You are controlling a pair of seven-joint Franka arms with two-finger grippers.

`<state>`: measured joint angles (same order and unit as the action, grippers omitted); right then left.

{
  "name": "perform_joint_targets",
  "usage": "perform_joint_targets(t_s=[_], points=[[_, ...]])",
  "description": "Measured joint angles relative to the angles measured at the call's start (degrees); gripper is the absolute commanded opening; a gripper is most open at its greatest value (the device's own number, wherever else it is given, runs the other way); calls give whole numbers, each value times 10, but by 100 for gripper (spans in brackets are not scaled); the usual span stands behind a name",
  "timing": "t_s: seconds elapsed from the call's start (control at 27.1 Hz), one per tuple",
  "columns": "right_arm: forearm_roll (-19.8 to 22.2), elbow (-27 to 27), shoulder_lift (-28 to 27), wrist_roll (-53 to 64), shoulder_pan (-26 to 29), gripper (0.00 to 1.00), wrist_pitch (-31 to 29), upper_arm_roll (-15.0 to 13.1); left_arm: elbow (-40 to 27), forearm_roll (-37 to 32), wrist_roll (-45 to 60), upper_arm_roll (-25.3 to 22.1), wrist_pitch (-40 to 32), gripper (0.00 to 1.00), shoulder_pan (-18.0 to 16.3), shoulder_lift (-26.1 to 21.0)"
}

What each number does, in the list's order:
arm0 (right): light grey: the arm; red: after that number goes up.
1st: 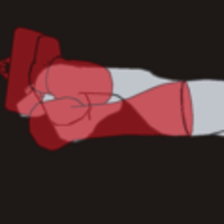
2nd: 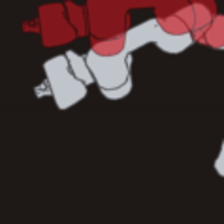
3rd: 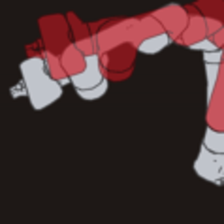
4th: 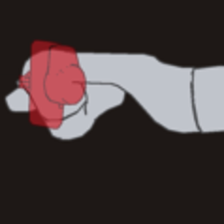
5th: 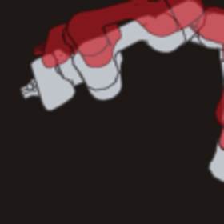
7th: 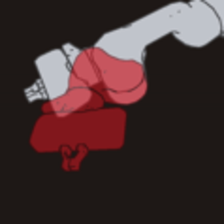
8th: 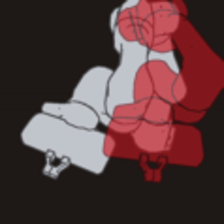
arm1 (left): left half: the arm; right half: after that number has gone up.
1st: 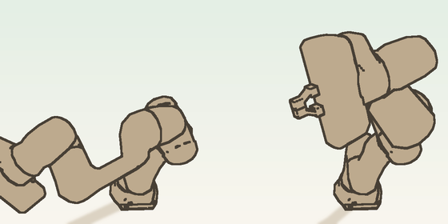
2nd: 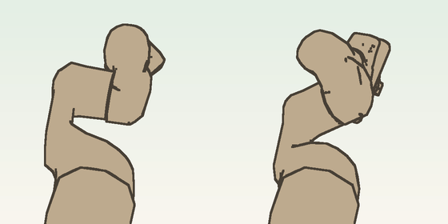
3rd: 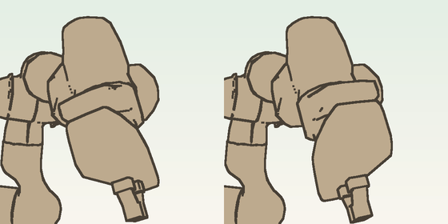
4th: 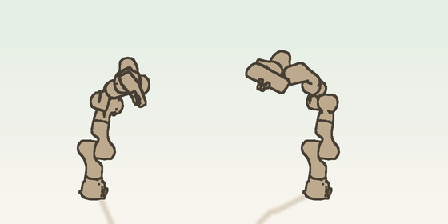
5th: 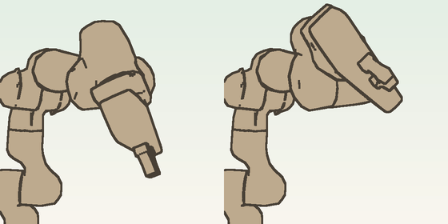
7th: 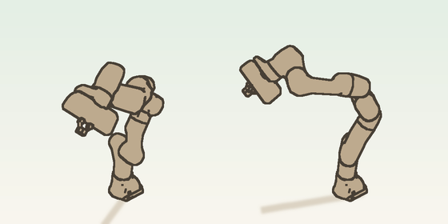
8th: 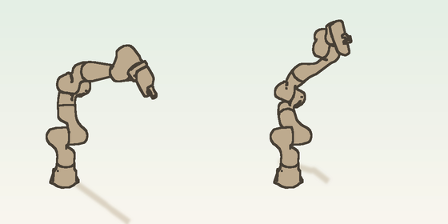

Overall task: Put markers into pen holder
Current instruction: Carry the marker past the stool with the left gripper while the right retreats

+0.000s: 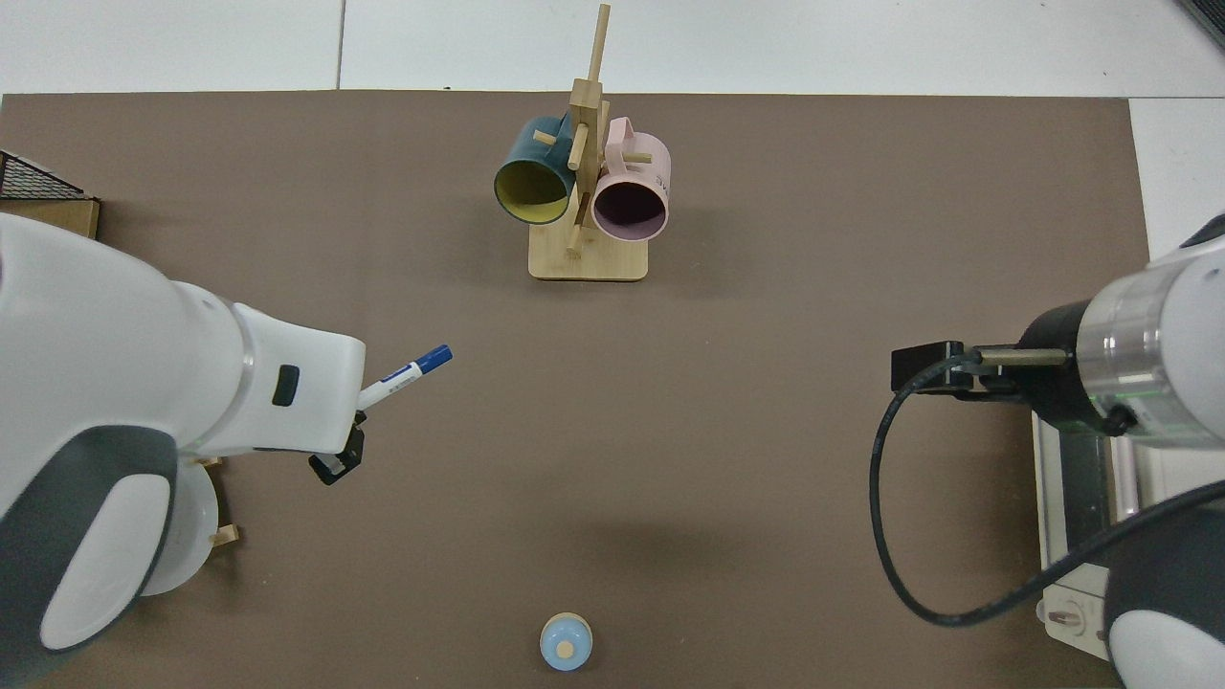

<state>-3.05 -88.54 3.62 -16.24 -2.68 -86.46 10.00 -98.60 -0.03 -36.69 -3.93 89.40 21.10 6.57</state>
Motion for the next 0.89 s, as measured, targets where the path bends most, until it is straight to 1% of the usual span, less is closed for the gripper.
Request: perform_joint_targets(t_s=[0.22,0.44,0.55,0.74,0.89], points=[[9,18,-16,47,0,100,8,2,19,-55,0,-17,-38,0,-3,6],[10,29,-20,53,0,100,10,7,28,-90,-1,-50,-56,0,-4,12],[10,30,-20,53,0,100,12,7,36,-127,-8,-61,-66,0,-5,13],[10,29,-20,53,0,100,16,7,56,-205,-55,-65,-80,0,-5,14],[10,29,-20,53,0,100,19,6,65,-253,-115,-85,-81,0,-5,14]])
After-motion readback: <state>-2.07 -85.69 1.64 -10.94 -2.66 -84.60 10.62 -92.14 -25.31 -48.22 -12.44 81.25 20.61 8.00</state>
